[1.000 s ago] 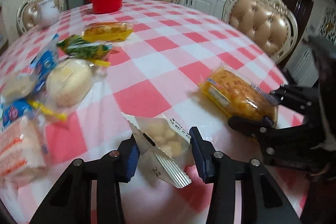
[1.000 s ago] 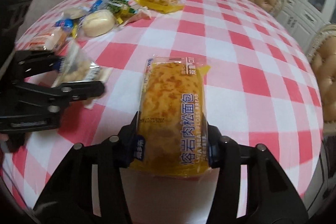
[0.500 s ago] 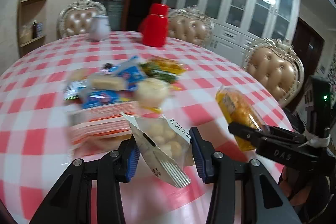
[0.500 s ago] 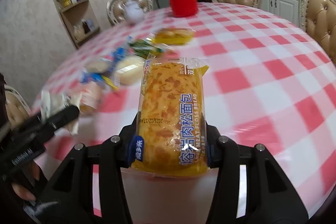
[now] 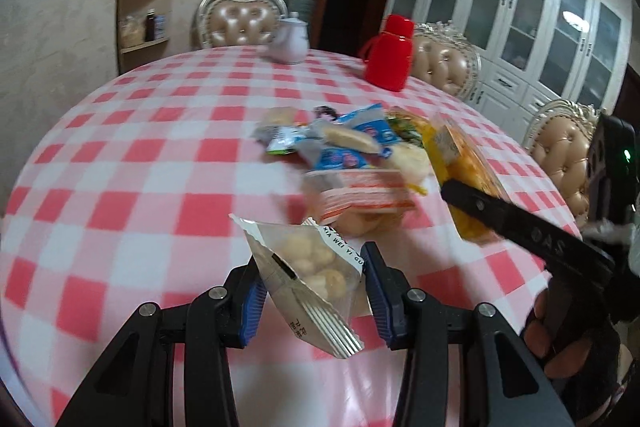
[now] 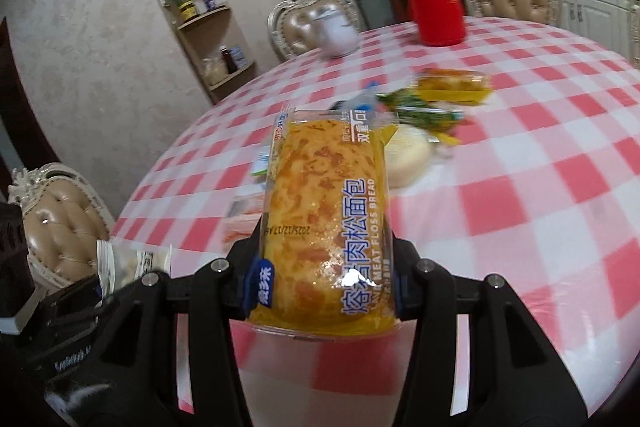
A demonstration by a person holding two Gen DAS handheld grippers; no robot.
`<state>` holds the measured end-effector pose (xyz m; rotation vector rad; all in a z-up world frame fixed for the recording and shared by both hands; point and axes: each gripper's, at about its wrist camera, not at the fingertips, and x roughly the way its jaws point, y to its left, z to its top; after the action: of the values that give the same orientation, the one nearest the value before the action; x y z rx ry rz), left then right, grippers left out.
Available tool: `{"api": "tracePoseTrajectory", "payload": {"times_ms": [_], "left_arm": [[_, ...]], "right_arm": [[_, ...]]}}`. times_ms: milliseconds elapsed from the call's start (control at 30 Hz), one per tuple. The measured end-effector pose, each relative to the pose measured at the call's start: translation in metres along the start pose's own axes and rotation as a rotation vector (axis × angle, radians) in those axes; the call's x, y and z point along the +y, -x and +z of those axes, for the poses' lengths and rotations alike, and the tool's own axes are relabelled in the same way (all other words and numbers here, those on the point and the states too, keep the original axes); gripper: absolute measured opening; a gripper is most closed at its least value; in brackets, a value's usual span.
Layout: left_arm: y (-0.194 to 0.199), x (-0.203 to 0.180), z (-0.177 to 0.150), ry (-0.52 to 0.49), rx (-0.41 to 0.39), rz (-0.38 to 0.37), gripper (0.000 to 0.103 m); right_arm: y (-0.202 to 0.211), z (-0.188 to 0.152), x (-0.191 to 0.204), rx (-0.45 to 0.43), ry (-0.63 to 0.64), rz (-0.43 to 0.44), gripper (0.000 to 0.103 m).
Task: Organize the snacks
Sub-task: 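Carry both packs to the white box and open both tools to drop them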
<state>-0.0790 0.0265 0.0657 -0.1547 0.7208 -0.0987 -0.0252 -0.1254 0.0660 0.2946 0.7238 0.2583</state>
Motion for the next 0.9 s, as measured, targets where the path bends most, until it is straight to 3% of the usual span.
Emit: {"api": "tracePoseTrajectory", "payload": {"times_ms": [333, 900], "left_arm": [[0.047, 0.037, -0.021, 0.014, -0.011, 0.107, 0.046], [0.133, 0.134, -0.088, 0.116, -0.025, 0.264, 0.047]], "right_arm": [[-0.023, -0.013, 0.061, 0.058, 0.100, 0.099, 0.052], [-0.025, -0.097, 0.206, 0.177, 0.400, 0.305, 0.052]]}}
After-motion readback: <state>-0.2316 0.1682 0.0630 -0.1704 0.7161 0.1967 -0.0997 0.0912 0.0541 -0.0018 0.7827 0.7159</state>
